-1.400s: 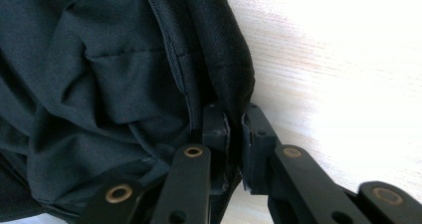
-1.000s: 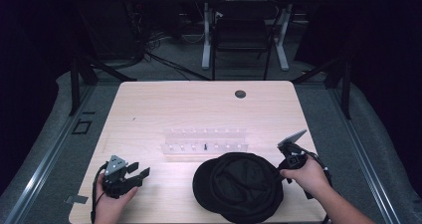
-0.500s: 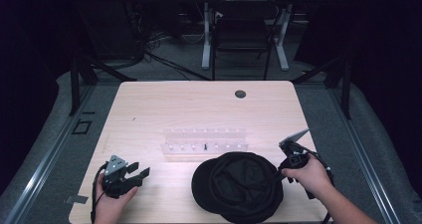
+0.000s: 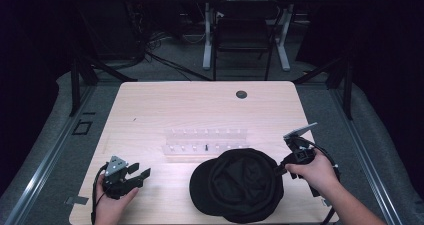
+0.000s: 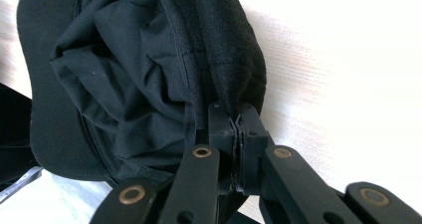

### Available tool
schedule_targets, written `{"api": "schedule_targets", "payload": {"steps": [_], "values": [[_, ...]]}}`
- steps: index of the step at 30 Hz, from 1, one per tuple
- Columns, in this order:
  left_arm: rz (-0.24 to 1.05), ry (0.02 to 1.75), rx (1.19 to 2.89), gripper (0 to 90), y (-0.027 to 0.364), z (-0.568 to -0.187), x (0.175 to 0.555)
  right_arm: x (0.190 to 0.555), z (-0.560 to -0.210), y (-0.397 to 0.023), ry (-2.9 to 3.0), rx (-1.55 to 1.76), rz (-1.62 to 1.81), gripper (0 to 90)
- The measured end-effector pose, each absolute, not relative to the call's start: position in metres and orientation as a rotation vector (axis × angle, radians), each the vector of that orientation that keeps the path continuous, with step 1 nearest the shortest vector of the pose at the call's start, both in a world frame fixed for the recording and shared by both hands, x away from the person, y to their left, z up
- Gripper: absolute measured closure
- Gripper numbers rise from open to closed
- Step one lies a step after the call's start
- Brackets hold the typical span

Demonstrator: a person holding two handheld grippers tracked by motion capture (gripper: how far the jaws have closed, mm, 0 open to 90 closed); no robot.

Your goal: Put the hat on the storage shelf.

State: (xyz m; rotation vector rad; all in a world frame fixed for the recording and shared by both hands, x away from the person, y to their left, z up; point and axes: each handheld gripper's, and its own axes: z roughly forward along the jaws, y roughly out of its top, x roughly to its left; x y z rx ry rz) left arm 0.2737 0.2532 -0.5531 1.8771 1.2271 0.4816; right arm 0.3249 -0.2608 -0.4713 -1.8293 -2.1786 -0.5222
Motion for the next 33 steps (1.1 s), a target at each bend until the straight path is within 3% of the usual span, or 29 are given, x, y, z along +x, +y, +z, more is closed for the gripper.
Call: {"api": "schedule_targets", "payload": {"steps": [33], "values": [[0.470,1.248,1.855,52.0,0.258,-0.551,0.274,0.323,-0.439,-0.253,-2.101,-1.712,-0.654,88.1]]}}
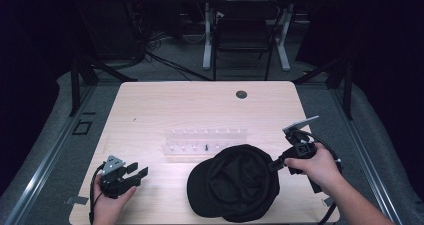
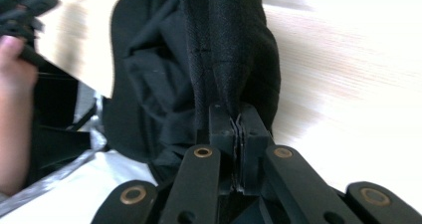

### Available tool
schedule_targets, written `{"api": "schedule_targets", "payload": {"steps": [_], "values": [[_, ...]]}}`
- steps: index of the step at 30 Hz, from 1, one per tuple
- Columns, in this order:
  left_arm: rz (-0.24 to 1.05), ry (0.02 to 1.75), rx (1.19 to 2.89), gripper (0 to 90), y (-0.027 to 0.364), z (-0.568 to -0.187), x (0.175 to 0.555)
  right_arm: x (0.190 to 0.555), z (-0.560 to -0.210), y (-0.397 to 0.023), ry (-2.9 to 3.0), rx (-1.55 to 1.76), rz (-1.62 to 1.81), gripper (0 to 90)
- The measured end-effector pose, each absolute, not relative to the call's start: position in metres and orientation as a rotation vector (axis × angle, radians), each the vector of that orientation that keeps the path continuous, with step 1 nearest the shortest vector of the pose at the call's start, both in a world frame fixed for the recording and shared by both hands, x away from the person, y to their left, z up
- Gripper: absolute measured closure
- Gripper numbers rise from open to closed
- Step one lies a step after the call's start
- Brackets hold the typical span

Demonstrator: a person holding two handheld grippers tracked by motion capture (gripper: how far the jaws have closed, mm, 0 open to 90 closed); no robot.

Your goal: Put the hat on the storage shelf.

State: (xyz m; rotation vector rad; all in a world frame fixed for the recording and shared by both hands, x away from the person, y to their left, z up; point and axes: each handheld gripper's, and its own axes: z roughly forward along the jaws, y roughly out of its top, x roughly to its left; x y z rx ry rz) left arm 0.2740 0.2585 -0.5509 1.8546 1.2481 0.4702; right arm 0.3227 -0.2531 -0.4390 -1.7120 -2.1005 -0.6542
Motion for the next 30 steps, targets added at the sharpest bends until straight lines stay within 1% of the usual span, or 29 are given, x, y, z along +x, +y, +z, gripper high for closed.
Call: {"api": "schedule_targets", "payload": {"steps": [25,30], "values": [[0.459,1.262,1.869,52.0,0.259,-0.552,0.275,0.323,-0.419,-0.254,-1.827,-1.554,-0.830,88.4],[0.466,1.262,1.860,52.0,0.259,-0.553,0.275,0.321,-0.416,-0.248,-1.798,-1.531,-0.888,88.5]]}}
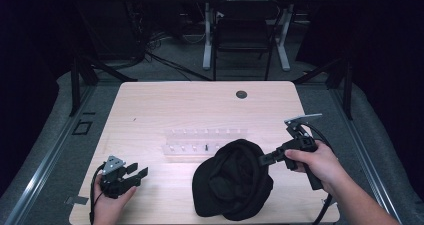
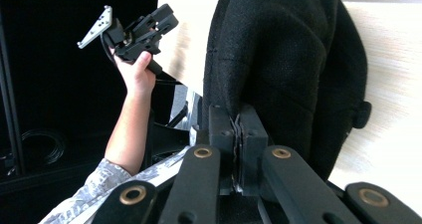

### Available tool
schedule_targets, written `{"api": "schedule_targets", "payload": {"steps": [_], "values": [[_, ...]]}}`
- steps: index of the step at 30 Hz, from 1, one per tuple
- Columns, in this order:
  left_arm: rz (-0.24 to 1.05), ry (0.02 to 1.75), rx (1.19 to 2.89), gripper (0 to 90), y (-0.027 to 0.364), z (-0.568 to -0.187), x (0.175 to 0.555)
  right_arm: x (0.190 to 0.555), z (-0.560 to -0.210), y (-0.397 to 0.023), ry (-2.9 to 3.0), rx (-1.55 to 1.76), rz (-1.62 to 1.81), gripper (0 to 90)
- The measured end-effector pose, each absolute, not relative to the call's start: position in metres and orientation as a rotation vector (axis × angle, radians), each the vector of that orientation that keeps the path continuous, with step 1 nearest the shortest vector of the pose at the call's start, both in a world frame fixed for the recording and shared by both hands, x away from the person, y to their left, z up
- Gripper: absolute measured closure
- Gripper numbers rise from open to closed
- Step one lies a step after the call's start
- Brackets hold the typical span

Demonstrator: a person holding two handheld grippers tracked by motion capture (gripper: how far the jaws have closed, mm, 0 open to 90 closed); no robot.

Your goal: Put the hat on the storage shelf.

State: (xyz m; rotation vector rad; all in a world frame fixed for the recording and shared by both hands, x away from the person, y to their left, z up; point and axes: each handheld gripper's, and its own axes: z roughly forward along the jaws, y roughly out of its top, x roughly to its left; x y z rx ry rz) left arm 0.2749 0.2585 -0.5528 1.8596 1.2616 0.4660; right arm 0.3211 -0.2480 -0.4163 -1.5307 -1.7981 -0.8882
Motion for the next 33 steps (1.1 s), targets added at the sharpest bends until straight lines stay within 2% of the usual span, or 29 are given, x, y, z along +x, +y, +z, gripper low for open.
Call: {"api": "schedule_targets", "payload": {"steps": [16,33], "values": [[0.463,1.259,1.864,52.1,0.258,-0.553,0.275,0.320,-0.414,-0.245,-1.739,-1.470,-0.957,88.4],[0.461,1.259,1.862,51.3,0.259,-0.553,0.275,0.317,-0.388,-0.244,-1.710,-1.435,-1.081,88.5]]}}
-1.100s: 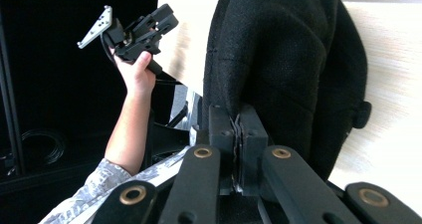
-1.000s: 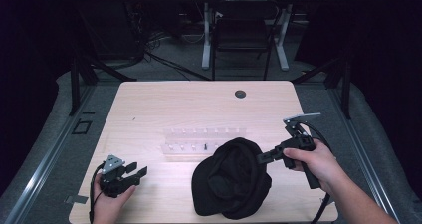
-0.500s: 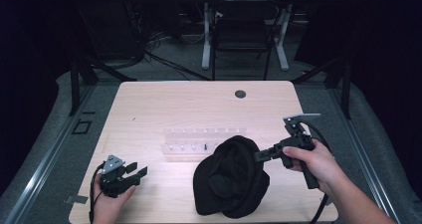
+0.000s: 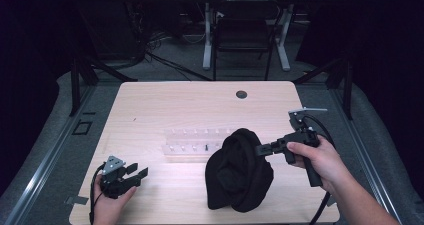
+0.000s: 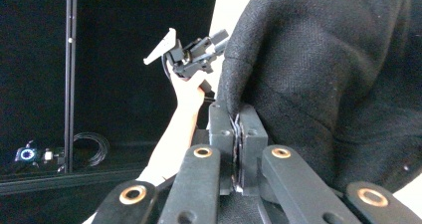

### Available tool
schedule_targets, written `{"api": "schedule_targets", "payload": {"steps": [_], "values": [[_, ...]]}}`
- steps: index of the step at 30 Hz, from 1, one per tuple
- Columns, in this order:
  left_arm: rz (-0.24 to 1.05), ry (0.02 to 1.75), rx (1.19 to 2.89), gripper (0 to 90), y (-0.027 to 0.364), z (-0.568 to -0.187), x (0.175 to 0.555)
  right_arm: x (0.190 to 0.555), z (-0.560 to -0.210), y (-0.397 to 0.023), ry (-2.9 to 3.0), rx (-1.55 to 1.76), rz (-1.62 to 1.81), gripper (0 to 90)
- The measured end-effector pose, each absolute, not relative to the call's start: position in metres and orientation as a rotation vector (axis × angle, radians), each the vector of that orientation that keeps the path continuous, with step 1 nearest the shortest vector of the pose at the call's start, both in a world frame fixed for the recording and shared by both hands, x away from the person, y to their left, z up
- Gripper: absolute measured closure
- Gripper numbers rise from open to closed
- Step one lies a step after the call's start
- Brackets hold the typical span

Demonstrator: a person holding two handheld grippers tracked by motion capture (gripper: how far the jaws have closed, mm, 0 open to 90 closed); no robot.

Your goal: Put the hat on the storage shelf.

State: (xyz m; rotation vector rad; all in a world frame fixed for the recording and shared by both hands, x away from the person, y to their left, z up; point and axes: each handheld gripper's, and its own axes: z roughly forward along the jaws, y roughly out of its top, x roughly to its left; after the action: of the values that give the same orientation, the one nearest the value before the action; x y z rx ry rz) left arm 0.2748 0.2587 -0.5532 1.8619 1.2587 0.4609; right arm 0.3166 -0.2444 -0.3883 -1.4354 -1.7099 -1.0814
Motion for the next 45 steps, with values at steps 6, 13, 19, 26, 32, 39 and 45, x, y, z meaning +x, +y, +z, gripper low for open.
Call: {"api": "schedule_targets", "payload": {"steps": [6,13,19,26,32,39,45], "values": [[0.462,1.258,1.864,51.3,0.259,-0.554,0.275,0.316,-0.376,-0.248,-1.721,-1.424,-1.131,88.5],[0.461,1.259,1.867,51.3,0.258,-0.553,0.275,0.316,-0.369,-0.254,-1.716,-1.435,-1.171,88.5],[0.463,1.260,1.866,51.3,0.258,-0.554,0.275,0.316,-0.361,-0.258,-1.706,-1.436,-1.195,88.5],[0.461,1.259,1.864,50.7,0.258,-0.554,0.275,0.318,-0.353,-0.256,-1.695,-1.421,-1.231,88.5],[0.461,1.260,1.861,50.6,0.258,-0.555,0.275,0.320,-0.347,-0.254,-1.699,-1.408,-1.246,88.5],[0.456,1.263,1.855,50.1,0.259,-0.554,0.275,0.325,-0.337,-0.253,-1.682,-1.400,-1.276,88.5],[0.437,1.265,1.857,48.4,0.262,-0.554,0.276,0.329,-0.329,-0.252,-1.663,-1.394,-1.308,88.5]]}}
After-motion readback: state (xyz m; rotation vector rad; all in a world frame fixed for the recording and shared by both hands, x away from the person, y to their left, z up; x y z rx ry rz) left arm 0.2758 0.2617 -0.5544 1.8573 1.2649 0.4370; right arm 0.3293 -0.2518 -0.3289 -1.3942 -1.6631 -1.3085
